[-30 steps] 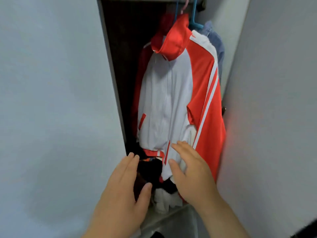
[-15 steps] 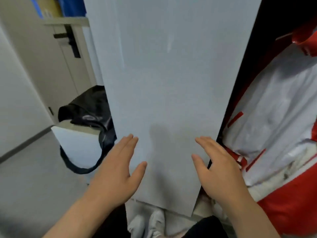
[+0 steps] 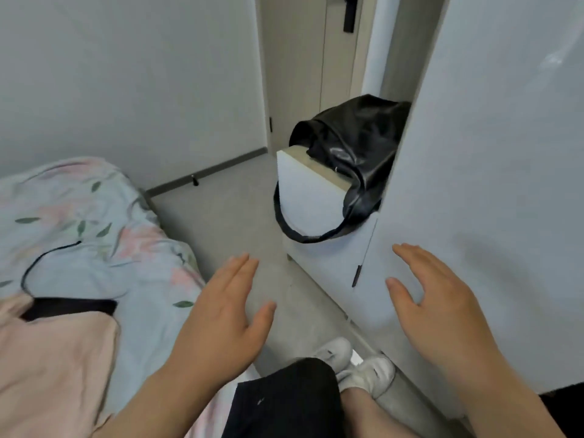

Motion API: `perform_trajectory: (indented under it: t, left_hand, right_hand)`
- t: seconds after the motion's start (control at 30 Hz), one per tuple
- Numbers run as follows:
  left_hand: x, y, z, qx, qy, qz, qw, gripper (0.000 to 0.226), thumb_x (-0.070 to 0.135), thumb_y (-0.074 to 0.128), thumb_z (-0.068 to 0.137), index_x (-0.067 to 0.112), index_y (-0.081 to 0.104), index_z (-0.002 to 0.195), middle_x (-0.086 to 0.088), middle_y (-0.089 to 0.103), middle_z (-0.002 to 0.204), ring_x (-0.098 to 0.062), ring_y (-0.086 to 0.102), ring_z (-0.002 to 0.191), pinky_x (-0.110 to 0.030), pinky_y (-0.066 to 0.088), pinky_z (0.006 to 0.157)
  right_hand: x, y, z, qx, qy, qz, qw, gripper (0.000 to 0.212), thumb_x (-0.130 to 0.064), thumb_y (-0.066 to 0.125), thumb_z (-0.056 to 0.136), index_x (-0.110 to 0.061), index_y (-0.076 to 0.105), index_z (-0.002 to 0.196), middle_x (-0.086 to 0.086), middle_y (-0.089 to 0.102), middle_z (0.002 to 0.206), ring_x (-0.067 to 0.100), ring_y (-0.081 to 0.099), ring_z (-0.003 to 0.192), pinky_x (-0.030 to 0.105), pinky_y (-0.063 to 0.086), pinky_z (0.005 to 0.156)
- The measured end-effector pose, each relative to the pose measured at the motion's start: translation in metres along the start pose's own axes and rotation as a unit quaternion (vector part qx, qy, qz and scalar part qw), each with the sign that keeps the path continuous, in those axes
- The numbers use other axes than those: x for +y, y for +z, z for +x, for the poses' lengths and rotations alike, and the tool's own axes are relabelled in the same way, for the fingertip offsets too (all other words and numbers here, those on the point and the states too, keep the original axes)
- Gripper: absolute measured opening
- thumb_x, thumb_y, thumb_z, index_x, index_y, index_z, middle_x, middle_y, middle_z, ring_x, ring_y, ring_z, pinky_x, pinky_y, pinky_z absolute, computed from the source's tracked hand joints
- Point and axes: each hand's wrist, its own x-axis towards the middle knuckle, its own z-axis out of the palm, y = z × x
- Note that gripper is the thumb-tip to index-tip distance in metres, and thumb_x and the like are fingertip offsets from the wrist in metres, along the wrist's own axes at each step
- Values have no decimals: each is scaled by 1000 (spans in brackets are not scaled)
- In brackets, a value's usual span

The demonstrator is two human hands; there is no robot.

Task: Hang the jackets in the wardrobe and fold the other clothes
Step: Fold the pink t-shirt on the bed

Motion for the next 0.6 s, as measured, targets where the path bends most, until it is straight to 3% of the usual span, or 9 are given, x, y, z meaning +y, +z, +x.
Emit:
perform_trajectory:
  t: [0.2,0.3,0.43,0.5,0.6]
  left_hand:
    - [-60,-24,-59,13,-20,21,999,68,52,46,96,30,22,155,22,12,157,23,-11,132,3,-11,101]
    - [-102,-44,-102,11,-54,35,998,68,54,43,96,34,16,155,27,0,154,28,-25,125,3,-15,100]
    - [-168,-69,-160,17,-110,52,992,69,53,46,96,29,19,154,20,6,158,15,-10,134,0,-14,102]
    - [-202,-79,-182,19,-152,62,986,69,53,46,96,28,21,154,15,11,161,10,-4,137,0,-14,101]
    - [-244,-87,-214,22,-203,61,977,73,60,36,90,23,29,153,9,21,160,-3,15,147,-9,-2,110]
  right_hand:
    - [-61,54,-19,-61,-64,-7,996,50,-31,55,95,-33,46,144,-20,41,148,0,34,135,17,24,103]
    - [-99,90,-39,-113,-112,-3,987,51,-37,52,96,-38,40,146,-33,31,140,-12,28,130,11,21,102]
    - [-150,152,-63,-187,-181,21,965,50,-32,58,96,-33,45,144,-47,17,128,-31,10,115,-12,5,89]
    - [-175,183,-71,-228,-196,23,953,51,-36,55,97,-39,40,146,-50,9,123,-33,11,114,-14,3,85]
    - [-205,229,-87,-285,-213,23,934,52,-43,48,99,-46,31,147,-44,16,135,-27,11,118,-15,2,82]
